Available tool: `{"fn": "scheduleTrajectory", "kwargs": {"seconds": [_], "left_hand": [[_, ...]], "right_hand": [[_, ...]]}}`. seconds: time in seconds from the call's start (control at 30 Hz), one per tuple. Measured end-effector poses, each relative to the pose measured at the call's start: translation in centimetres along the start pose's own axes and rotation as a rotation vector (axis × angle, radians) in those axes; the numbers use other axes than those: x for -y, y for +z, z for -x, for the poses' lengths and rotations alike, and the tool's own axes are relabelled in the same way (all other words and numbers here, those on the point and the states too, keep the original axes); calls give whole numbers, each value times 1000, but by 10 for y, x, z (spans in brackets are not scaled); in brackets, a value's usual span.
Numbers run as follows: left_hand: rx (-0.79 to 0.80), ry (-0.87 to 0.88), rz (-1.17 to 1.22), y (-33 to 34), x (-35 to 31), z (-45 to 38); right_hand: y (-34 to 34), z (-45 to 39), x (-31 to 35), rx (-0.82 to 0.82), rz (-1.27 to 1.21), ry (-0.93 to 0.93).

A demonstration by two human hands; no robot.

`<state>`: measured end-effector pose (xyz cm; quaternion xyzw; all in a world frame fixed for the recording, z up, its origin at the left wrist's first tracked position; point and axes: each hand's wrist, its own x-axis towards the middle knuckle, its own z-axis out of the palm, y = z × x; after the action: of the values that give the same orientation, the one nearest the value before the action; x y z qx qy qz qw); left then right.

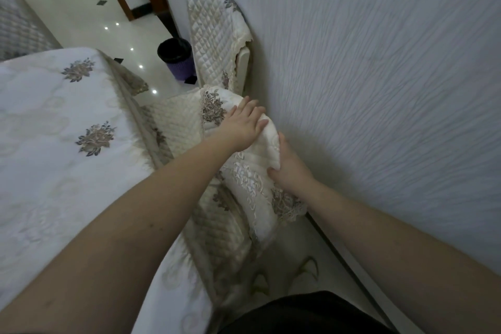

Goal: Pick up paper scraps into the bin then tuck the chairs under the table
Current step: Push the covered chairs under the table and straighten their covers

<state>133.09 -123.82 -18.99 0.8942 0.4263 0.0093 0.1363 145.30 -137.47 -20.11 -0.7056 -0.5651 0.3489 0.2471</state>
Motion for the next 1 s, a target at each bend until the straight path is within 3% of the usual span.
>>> {"fn": "scheduleTrajectory", "kwargs": {"seconds": [0.2,0.5,1.0], "left_hand": [[11,39,-82,0,-22,27],[-7,-119,-47,19,-11,105],[-49,-109,-21,36,-24,145]], "right_hand": [[-4,-1,-1,39,100,81],[4,21,-10,-5,176,214],[3,43,3,-6,340,233]]}}
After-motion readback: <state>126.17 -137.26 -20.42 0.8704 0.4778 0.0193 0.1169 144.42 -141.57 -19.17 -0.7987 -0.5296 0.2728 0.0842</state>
